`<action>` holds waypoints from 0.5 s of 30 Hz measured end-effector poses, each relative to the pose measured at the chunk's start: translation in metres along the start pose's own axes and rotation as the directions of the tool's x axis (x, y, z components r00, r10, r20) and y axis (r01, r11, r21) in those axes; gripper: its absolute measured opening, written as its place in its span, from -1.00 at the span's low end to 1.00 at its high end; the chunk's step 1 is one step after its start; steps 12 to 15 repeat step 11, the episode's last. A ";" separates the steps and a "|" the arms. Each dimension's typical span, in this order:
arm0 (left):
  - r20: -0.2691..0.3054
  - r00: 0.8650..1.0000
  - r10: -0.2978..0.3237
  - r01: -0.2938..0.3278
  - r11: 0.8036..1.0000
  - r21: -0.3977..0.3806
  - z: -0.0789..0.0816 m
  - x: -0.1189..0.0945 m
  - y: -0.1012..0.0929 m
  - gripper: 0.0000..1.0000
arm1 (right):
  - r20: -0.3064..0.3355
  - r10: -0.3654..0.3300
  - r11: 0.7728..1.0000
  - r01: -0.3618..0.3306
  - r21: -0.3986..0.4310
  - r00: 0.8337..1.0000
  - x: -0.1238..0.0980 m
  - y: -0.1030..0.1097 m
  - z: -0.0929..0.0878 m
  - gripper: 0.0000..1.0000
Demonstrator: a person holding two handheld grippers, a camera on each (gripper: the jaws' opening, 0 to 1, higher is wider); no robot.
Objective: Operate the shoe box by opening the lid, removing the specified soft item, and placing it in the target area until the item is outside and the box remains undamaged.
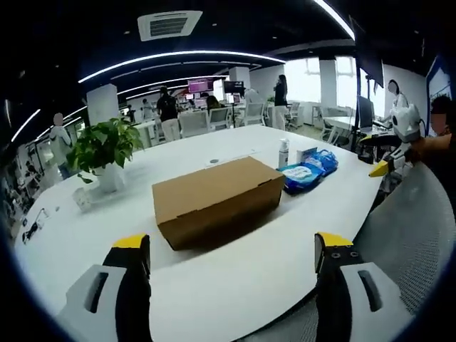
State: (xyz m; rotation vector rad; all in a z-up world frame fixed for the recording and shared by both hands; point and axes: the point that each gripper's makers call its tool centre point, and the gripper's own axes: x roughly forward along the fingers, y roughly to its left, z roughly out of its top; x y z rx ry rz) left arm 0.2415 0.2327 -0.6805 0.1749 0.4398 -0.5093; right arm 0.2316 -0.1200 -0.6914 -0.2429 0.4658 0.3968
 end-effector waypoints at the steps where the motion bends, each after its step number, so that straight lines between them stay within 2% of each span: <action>1: -0.005 1.000 0.001 -0.001 1.000 0.002 -0.002 -0.001 0.000 1.00 | 0.002 -0.003 1.000 0.003 0.000 1.000 -0.001 0.000 0.000 0.99; 5: -0.019 1.000 -0.002 0.002 1.000 -0.012 -0.008 -0.004 -0.001 1.00 | 0.002 -0.024 1.000 0.024 0.001 1.000 -0.004 -0.004 -0.002 0.99; 15: -0.019 1.000 -0.003 0.003 1.000 -0.008 -0.011 -0.004 -0.004 1.00 | 0.008 -0.025 1.000 0.025 0.002 1.000 -0.005 -0.003 -0.004 0.99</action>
